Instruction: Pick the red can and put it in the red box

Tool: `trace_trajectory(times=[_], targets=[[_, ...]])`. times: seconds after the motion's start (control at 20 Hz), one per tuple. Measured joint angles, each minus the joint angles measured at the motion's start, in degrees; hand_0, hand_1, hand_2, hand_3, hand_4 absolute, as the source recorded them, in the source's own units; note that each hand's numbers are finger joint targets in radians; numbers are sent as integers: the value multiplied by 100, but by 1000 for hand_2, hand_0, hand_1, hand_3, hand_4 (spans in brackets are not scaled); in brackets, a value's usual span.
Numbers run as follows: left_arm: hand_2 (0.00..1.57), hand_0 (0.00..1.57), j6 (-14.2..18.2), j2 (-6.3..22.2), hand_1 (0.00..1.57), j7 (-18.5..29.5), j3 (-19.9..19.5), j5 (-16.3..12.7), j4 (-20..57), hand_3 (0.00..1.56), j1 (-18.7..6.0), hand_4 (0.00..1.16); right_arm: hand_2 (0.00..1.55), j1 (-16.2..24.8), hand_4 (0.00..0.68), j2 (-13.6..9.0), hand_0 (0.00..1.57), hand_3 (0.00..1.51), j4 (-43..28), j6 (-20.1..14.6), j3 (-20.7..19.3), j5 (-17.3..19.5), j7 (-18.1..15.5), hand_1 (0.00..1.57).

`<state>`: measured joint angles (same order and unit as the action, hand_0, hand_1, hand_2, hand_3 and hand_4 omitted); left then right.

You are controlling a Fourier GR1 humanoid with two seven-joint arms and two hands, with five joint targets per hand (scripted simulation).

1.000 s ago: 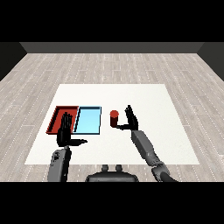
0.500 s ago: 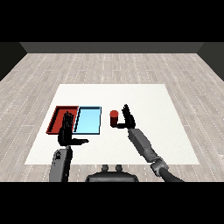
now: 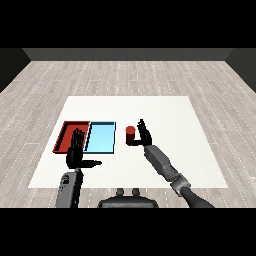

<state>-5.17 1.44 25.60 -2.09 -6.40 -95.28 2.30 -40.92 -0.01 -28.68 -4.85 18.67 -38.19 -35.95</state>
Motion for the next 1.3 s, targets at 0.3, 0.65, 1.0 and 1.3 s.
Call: trace_trajectory(times=[0.3, 0.65, 1.0, 1.3], targets=[[0, 0, -148, 143, 0, 53, -188, -145, 126, 0, -81, 0, 0, -76, 0, 1, 0, 0, 100, -140, 240, -219, 0, 0], [0, 0, -37, 80, 0, 62, -129, -38, 219, 0, -186, 0, 0, -299, 0, 1, 0, 0, 313, -242, 614, -675, -76, 0], [0, 0, -43, 39, 0, 137, -113, -42, 292, 0, -163, 0, 0, -381, 0, 1, 0, 0, 307, -339, 1057, -1142, -79, 0], [0, 0, -75, 59, 0, 175, -175, -108, 365, 0, -223, 0, 0, -586, 0, 1, 0, 0, 408, -393, 1269, -1391, -51, 0]])
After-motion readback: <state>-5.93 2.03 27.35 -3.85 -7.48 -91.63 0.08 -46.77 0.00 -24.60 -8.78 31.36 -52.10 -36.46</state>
